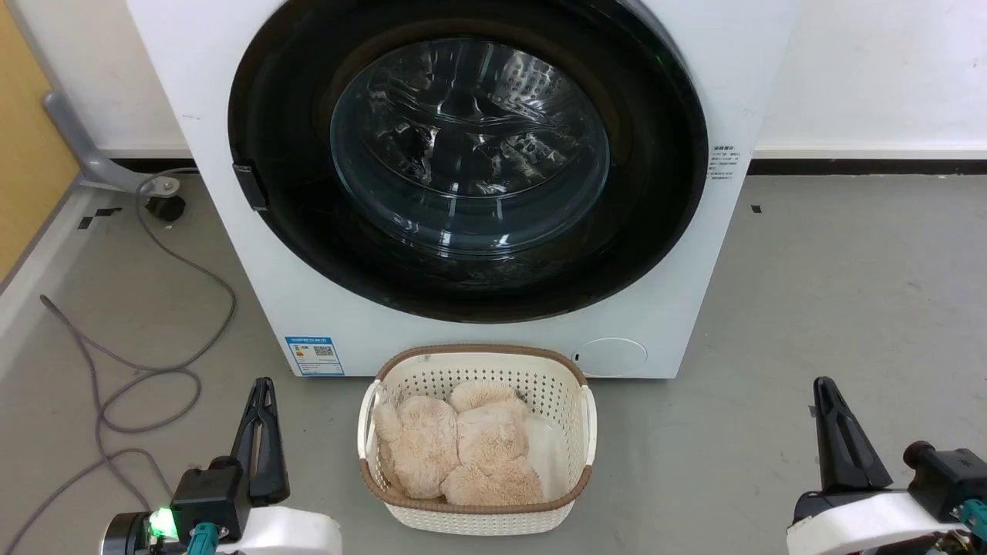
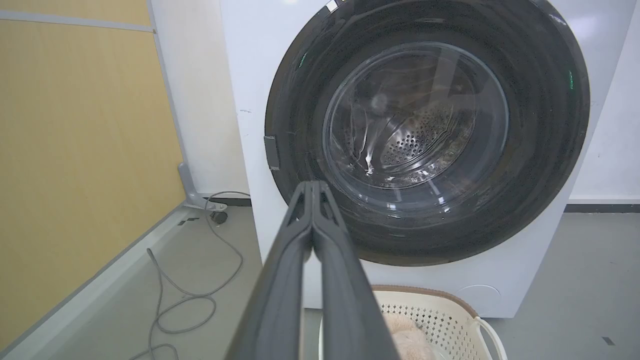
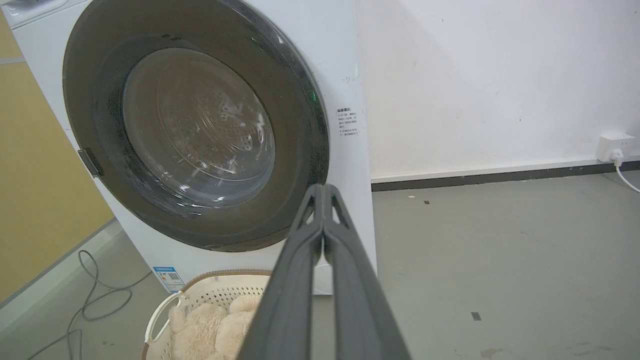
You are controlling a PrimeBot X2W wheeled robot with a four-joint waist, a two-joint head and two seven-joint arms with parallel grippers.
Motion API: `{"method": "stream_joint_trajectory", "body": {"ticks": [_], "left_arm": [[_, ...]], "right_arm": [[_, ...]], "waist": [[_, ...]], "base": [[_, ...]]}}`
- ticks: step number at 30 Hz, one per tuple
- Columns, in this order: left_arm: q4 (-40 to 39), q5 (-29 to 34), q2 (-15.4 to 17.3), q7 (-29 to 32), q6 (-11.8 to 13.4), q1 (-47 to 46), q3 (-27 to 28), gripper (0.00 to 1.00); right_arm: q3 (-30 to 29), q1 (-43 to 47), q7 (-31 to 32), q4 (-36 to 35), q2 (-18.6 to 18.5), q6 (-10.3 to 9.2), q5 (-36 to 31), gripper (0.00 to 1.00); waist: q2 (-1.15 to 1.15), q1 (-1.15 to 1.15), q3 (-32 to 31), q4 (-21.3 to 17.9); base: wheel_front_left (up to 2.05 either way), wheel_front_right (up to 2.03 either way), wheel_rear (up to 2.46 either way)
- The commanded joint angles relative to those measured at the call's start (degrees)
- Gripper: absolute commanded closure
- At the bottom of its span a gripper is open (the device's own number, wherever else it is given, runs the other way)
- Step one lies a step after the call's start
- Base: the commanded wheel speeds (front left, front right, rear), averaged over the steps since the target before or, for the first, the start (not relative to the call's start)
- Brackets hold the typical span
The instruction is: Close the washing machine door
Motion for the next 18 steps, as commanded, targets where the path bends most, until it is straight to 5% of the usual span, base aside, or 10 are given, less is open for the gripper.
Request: {"method": "stream_joint_trajectory", "body": {"ticks": [1, 18], "left_arm": [[-0.09, 0.09, 0.01, 0.20, -0.28, -0.07, 0.00, 1.00], [-0.40, 0.33, 0.02, 2.19, -1.07, -0.30, 0.00, 1.00]], "right_arm": [[0.18, 0.06, 0.29, -0.46, 0.01, 0.00, -0.53, 1.00], [0.86, 0.25, 2.29, -1.86, 0.05, -0.01, -2.04, 1.00]], "waist": [[0.00, 0.01, 0.02, 0.05], [0.00, 0.01, 0.22, 0.71]], "base": [[0.00, 0.00, 0.00], [0.00, 0.00, 0.00]]}}
